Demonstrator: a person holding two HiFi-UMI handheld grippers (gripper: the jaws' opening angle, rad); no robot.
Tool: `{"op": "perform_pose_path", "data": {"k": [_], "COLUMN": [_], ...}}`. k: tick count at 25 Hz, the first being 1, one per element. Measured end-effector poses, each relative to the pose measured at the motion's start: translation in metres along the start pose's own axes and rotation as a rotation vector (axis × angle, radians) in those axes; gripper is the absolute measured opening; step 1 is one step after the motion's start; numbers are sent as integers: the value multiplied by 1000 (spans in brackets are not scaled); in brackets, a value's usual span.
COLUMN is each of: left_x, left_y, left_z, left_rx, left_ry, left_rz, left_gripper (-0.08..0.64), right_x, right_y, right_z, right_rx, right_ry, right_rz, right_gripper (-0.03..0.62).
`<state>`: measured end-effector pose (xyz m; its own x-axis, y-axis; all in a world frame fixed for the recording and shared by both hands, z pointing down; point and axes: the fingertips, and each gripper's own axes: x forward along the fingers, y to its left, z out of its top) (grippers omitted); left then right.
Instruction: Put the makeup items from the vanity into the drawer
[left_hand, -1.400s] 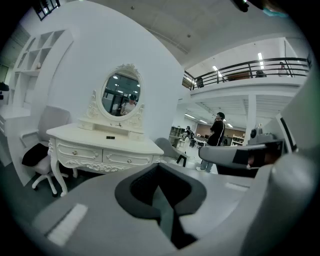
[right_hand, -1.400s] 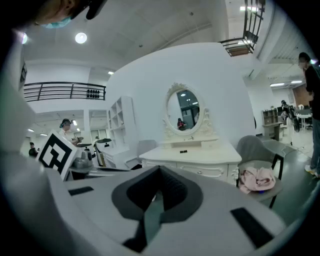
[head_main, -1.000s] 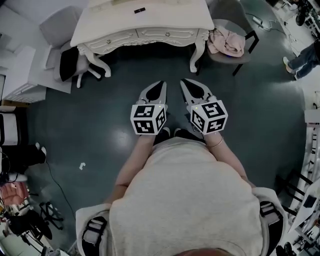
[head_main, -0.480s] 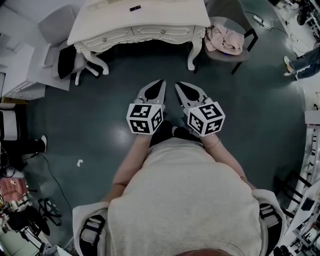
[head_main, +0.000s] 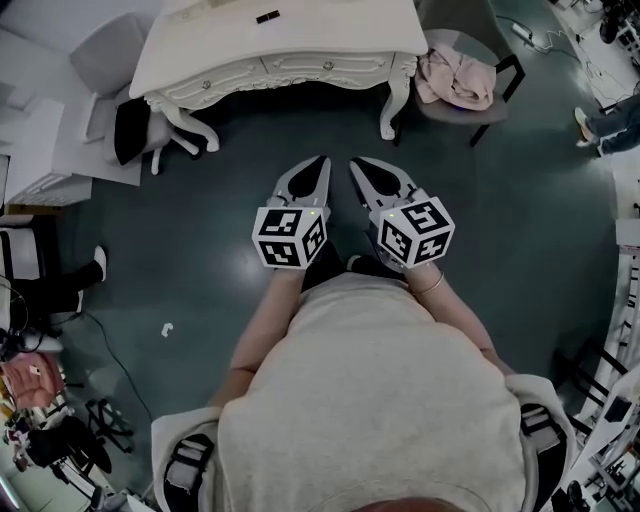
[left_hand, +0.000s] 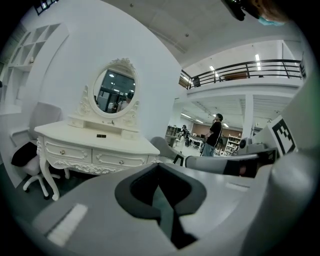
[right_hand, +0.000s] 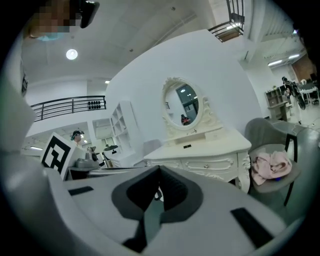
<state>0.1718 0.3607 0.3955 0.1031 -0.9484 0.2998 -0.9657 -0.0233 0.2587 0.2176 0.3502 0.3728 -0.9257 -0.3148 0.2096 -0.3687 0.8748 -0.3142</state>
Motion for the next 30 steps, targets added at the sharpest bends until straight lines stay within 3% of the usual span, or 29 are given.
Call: {"op": "perform_pose_path", "data": {"k": [5, 8, 14, 20, 30], "left_x": [37, 59, 96, 118, 149], "left_y": [49, 80, 138, 186, 222], "left_z": [6, 23, 68, 96, 94], "left_rx": [-1, 39, 119, 74, 44], "left_ry": [66, 97, 80, 44, 92], "left_rz": [-16, -42, -76, -88, -95], "left_gripper": [9, 9, 9, 9, 9], "right_x": [52, 92, 166, 215, 246], "right_y": [-28, -40, -56, -69, -113], "right_z": [5, 21, 61, 71, 81], "right_rx": [-20, -20, -32, -14, 31], "right_ry": [30, 20, -30, -23, -7], "right_rz": [-39, -56, -91, -126, -189], "right_gripper": [8, 8, 9, 8, 8]}}
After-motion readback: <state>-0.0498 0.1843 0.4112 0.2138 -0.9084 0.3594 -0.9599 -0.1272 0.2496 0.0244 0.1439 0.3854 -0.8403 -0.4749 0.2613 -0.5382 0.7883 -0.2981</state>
